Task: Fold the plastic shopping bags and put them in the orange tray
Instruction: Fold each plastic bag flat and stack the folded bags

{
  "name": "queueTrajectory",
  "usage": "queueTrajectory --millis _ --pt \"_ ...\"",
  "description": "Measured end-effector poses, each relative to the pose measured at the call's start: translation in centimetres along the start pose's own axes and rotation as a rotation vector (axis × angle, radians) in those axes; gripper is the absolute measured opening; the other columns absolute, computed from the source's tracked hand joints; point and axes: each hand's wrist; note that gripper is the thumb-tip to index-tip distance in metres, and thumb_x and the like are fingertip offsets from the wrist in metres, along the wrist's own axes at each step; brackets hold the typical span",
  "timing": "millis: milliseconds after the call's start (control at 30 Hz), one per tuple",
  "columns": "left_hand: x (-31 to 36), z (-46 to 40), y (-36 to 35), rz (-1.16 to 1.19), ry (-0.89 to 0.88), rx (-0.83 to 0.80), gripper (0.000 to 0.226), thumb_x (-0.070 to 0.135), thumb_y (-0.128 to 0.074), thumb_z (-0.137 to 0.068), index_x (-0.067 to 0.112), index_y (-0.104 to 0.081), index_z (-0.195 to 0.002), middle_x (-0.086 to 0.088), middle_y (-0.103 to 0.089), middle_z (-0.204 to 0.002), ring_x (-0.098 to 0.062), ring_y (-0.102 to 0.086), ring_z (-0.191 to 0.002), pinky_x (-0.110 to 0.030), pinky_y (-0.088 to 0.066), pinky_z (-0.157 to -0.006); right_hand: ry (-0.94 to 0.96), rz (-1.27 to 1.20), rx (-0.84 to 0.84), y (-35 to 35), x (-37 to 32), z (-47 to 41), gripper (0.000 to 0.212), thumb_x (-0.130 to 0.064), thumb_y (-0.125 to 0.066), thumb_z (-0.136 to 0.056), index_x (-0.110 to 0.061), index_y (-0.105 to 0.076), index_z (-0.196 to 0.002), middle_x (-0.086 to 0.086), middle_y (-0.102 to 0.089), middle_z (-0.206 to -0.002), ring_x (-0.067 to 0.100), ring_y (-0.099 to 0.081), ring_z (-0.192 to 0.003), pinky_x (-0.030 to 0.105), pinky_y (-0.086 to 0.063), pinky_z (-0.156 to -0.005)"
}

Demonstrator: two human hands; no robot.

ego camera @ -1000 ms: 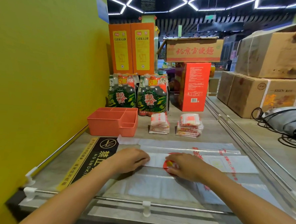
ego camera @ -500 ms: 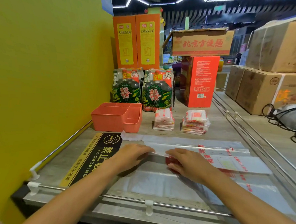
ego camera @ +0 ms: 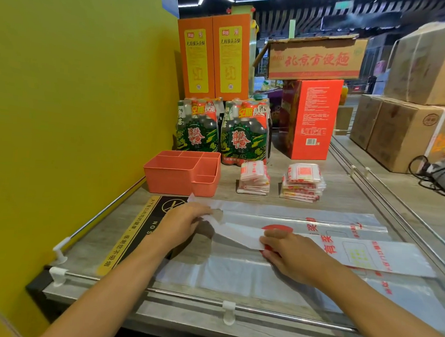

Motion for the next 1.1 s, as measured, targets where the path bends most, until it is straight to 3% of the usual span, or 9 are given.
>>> queueTrajectory --millis 100,267,400,500,700,767,900,1000,1100 --pt "0.5 -0.4 0.2 0.133 0.084 0.089 0.048 -0.007 -0.058 -0.091 0.021 -0.068 -0.128 0.004 -0.06 -0.14 -0.013 -0.049 -0.135 -0.04 -0.037 -0.117 -0.001 0.006 -0.024 0.4 -0.3 0.4 0.04 -0.052 -0.038 -0.104 -0.025 -0.058 -0.126 -0.006 -0.054 -0.136 0.017 -0.06 -0.109 0.031 -0.052 -0.091" --pt "3.7 -2.3 0.0 0.185 -0.004 -0.006 0.045 0.0 -0.056 -0.093 0.028 -0.069 -0.127 0.012 -0.057 -0.142 -0.001 -0.045 -0.133 -0.024 -0.026 -0.115 -0.019 0.004 -0.033 0.5 -0.7 0.3 0.044 -0.053 -0.037 -0.104 -0.024 -0.057 -0.131 -0.002 -0.053 -0.139 0.019 -0.057 -0.116 0.033 -0.049 -0.098" --pt "5.6 -3.6 -1.2 0.12 -0.112 -0.187 0.049 -0.007 -0.05 -0.09 0.018 -0.068 -0.128 0.003 -0.057 -0.145 -0.011 -0.048 -0.135 -0.028 -0.035 -0.115 -0.026 0.003 -0.039 0.3 -0.7 0.2 0.042 -0.054 -0.038 -0.103 -0.024 -0.057 -0.127 -0.002 -0.054 -0.135 0.018 -0.057 -0.112 0.033 -0.05 -0.096" --pt "5.8 -3.6 -2.9 0.07 -0.154 -0.288 0.043 0.003 -0.057 -0.094 0.02 -0.064 -0.133 0.004 -0.057 -0.143 -0.012 -0.049 -0.133 -0.033 -0.038 -0.114 -0.031 0.002 -0.043 0.0 -0.6 0.2 0.04 -0.055 -0.037 -0.103 -0.026 -0.055 -0.122 -0.003 -0.054 -0.13 0.017 -0.056 -0.107 0.033 -0.05 -0.091" --pt "5.1 -2.8 -3.8 0.115 -0.116 -0.187 0.038 0.02 -0.066 -0.093 0.026 -0.059 -0.13 0.007 -0.058 -0.133 -0.008 -0.048 -0.125 -0.028 -0.042 -0.107 -0.037 -0.012 -0.058 -0.1 -0.3 0.0 0.044 -0.054 -0.037 -0.103 -0.026 -0.053 -0.132 -0.002 -0.049 -0.142 0.019 -0.052 -0.119 0.034 -0.046 -0.1" --pt "5.3 -2.6 -3.8 0.104 -0.104 -0.148 0.028 0.022 -0.069 -0.09 0.027 -0.058 -0.115 0.008 -0.058 -0.12 -0.008 -0.05 -0.113 -0.03 -0.046 -0.098 -0.03 -0.015 -0.053 -0.3 -0.2 -0.1 0.045 -0.053 -0.037 -0.104 -0.026 -0.048 -0.139 0.0 -0.043 -0.151 0.02 -0.045 -0.13 0.035 -0.041 -0.107" --pt "6.0 -2.6 -3.8 0.084 -0.072 -0.072 0.016 0.025 -0.071 -0.089 0.026 -0.056 -0.09 0.01 -0.052 -0.099 -0.008 -0.045 -0.096 -0.027 -0.045 -0.085 0.018 -0.062 -0.036 -0.7 -0.2 -0.3 0.061 -0.053 -0.036 -0.105 -0.03 -0.021 -0.159 -0.01 -0.01 -0.168 0.013 -0.008 -0.154 0.029 -0.012 -0.122" --pt "5.9 -2.5 -3.6 0.101 -0.076 -0.146 0.012 0.025 -0.069 -0.09 0.028 -0.059 -0.085 0.011 -0.053 -0.092 -0.01 -0.048 -0.09 -0.029 -0.046 -0.079 0.069 -0.17 -0.077 -1.0 -0.6 -0.5 0.065 -0.059 -0.035 -0.103 -0.035 -0.014 -0.16 -0.016 -0.008 -0.167 0.005 -0.004 -0.153 0.025 -0.007 -0.122" --pt "5.2 -2.3 -2.8 0.112 -0.06 -0.191 0.007 0.033 -0.064 -0.096 0.027 -0.066 -0.093 0.013 -0.058 -0.095 -0.005 -0.054 -0.09 -0.03 -0.05 -0.08 0.091 -0.164 -0.159 -1.5 -0.8 -0.6 0.067 -0.065 -0.027 -0.102 -0.036 -0.012 -0.161 -0.017 -0.006 -0.168 0.002 0.002 -0.153 0.027 -0.001 -0.123"
Point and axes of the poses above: each hand's wrist, its own z-axis away from the middle knuckle, its own y-axis out of the back of the hand, x = y × z
